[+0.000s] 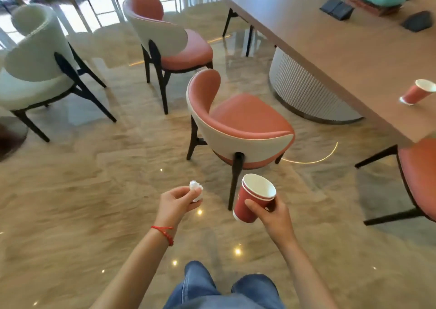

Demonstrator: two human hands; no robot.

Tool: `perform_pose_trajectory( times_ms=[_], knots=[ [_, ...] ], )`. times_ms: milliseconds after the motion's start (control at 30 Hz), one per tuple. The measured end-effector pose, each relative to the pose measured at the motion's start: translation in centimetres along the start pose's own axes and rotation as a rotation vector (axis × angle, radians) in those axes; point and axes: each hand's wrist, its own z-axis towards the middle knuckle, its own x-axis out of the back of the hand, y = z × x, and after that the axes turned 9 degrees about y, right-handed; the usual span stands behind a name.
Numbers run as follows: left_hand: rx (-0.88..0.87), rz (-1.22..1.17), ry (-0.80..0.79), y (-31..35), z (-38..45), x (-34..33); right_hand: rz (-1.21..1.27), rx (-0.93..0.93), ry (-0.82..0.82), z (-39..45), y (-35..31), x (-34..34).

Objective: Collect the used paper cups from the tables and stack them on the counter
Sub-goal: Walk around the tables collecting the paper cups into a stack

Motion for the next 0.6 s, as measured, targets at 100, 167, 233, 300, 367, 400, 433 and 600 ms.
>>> perform_pose_trajectory(
  times_ms=[100,167,233,300,367,400,433,600],
  knots=[
    [-0.006,0.071,-0.092,0.3,0.1,-4.3,0.025,-0.005,0.091,1.2,0.2,3.1],
    [-0.008,0.113,-0.134,-0.4,0.3,-7.6,0.037,-0.004,0.146,2.0,1.2,5.6],
    [-0.005,0.151,-0.175,-0.9,0.1,-11.1,0.052,-0.009,0.203,2.8,1.7,8.6],
    [-0.007,0.172,-0.222,-1.4,-0.5,-14.7,0.062,-0.007,0.261,3.6,1.8,11.9],
    [-0.016,0.19,-0.263,-1.8,-1.1,-18.3,0.064,0.003,0.307,4.4,1.8,15.1],
    [-0.023,0.206,-0.279,-2.0,-1.3,-20.1,0.068,0.003,0.326,4.8,1.8,16.7],
    [-0.031,0.225,-0.294,-2.3,-1.6,-21.8,0.073,-0.002,0.347,5.2,1.8,18.2],
    [-0.101,0.293,-0.388,-3.1,-2.4,-29.7,0.073,-0.001,0.451,7.4,2.0,24.8]
  ],
)
